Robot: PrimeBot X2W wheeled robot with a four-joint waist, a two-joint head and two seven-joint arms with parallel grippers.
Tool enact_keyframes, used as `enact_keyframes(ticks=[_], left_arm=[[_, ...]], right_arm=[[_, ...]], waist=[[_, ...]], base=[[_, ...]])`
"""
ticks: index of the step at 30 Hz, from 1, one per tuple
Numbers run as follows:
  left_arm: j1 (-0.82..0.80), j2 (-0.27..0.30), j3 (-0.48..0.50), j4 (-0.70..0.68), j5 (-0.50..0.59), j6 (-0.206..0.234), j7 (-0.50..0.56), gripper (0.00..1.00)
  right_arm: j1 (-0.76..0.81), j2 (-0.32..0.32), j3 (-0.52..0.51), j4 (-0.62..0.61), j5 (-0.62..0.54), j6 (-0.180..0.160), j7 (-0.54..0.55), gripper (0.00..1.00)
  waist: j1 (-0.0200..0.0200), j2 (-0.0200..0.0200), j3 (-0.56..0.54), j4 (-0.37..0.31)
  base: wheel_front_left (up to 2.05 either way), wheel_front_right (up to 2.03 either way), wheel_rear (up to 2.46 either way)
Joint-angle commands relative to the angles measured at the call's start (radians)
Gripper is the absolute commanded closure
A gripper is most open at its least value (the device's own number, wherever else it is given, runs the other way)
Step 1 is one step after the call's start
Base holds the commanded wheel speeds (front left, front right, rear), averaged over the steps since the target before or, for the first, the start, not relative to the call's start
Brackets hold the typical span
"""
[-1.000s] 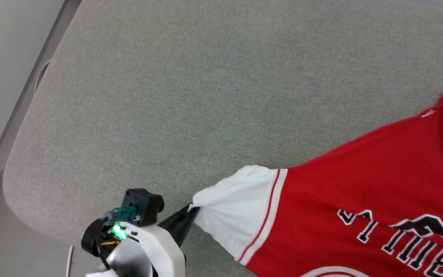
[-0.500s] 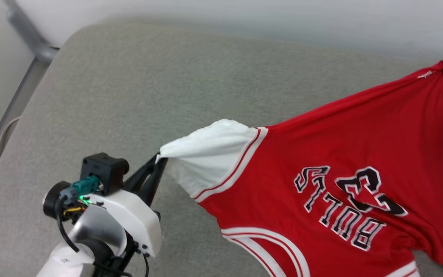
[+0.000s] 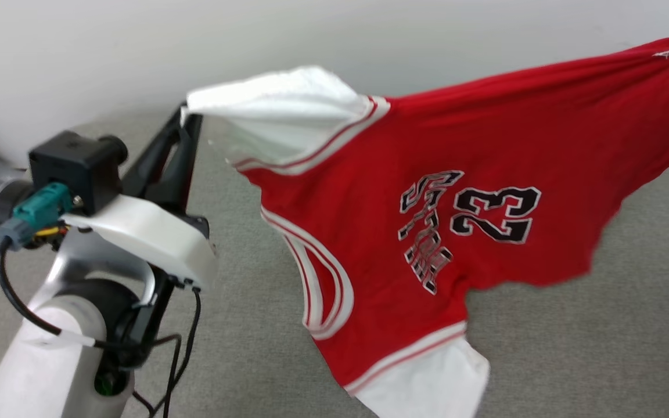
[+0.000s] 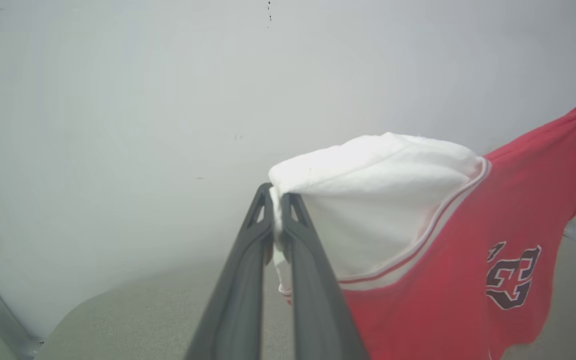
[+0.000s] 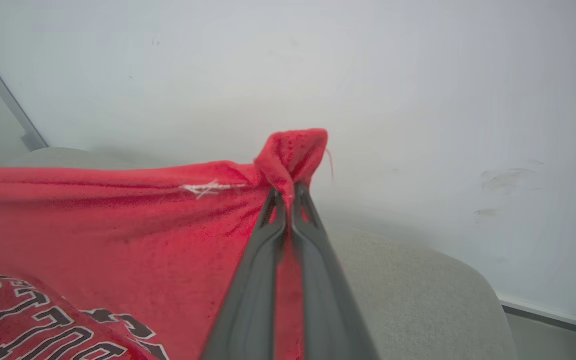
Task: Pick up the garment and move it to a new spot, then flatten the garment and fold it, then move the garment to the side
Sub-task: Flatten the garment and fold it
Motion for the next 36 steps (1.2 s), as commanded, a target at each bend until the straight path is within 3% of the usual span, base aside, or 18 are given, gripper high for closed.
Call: enact_keyframes(ticks=[1, 9, 19, 28, 36], left_arm=[[-0.036, -0.001, 0.01, -0.001, 0.014, 0.012, -0.006, 1.0], [-0.155, -0.015, 0.028, 0.015, 0.045, 0.037, -0.015, 1.0], [-0.321, -0.012, 0.04, 0.038, 0.079, 0.027, -0.034, 1.0], [-0.589, 0.066, 0.053, 0.125, 0.107, -0.066, -0.036, 1.0], [-0.897, 0.131, 0.025, 0.309, 0.159, -0.184, -0.066, 1.0]], right_arm=[[0.023, 0.007, -0.019, -0.02, -0.004, -0.002, -0.009, 1.0], [0.065, 0.057, -0.11, -0.135, -0.033, -0.002, -0.004, 1.0], [0.049, 0.123, -0.206, -0.24, -0.085, -0.002, -0.012, 1.0], [-0.115, 0.18, -0.247, -0.225, -0.149, -0.002, -0.084, 1.0], [-0.345, 0.198, -0.219, -0.086, -0.209, -0.002, -0.181, 1.0]], waist=[[0.0, 0.0, -0.032, -0.031], [0.0, 0.0, -0.058, -0.076], [0.0, 0.0, -0.019, -0.099], [0.0, 0.0, 0.156, -0.12], [0.0, 0.0, 0.359, -0.128]], base=[[0.0, 0.0, 0.0], [0.0, 0.0, 0.0], [0.0, 0.0, 0.0], [0.0, 0.0, 0.0], [0.0, 0.0, 0.0]])
